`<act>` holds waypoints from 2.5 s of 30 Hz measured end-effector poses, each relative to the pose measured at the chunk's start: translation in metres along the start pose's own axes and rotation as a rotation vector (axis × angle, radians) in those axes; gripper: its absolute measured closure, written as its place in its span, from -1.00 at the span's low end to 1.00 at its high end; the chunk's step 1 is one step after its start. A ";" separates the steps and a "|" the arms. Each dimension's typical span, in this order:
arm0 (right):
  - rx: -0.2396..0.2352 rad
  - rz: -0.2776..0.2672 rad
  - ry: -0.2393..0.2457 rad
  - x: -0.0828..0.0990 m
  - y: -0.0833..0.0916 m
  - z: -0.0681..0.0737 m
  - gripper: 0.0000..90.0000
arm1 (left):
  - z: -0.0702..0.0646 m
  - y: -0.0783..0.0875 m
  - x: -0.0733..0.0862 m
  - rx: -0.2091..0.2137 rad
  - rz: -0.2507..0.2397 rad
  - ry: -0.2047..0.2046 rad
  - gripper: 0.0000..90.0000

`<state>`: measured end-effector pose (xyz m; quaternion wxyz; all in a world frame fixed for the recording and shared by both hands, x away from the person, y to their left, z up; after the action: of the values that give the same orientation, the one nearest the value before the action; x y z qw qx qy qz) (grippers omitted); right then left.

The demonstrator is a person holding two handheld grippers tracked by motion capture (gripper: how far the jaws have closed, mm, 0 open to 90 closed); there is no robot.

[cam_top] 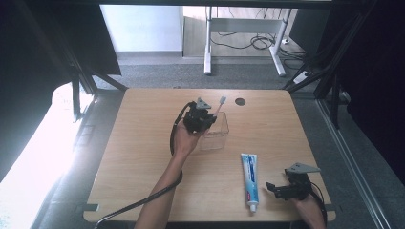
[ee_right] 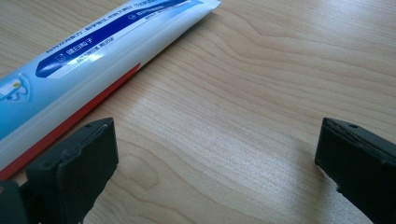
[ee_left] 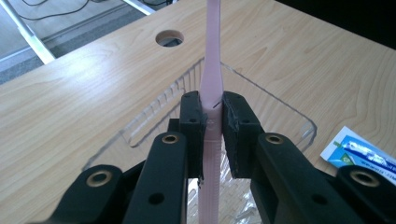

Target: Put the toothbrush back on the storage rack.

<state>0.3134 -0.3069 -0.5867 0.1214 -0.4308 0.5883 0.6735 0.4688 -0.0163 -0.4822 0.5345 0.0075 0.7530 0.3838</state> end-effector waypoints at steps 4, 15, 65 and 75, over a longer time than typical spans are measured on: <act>0.000 0.000 0.003 0.000 0.000 0.000 -1.00 | -0.002 -0.005 0.004 -0.003 0.019 -0.019 0.76; 0.000 0.002 0.003 0.000 0.000 0.000 -1.00 | -0.003 -0.015 0.012 -0.016 0.089 -0.060 0.76; -0.006 0.004 0.008 0.000 -0.001 0.002 -1.00 | -0.008 0.001 0.006 -0.001 0.093 0.011 -0.35; -0.003 0.007 0.012 0.001 -0.001 0.002 -1.00 | -0.016 0.015 0.003 0.018 0.072 -0.006 -0.56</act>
<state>0.3129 -0.3054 -0.5880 0.1150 -0.4328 0.5895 0.6723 0.4479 -0.0133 -0.4736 0.5225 0.0406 0.7539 0.3961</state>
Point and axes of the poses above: each handheld gripper's, and its own axes: y roughly backward along the jaws, x roughly out of its underside, z roughly to its left, the point moved 7 cm from there along -y, roughly forward along the jaws, and after that the axes turned 11 degrees about x, right-handed, at the moved point
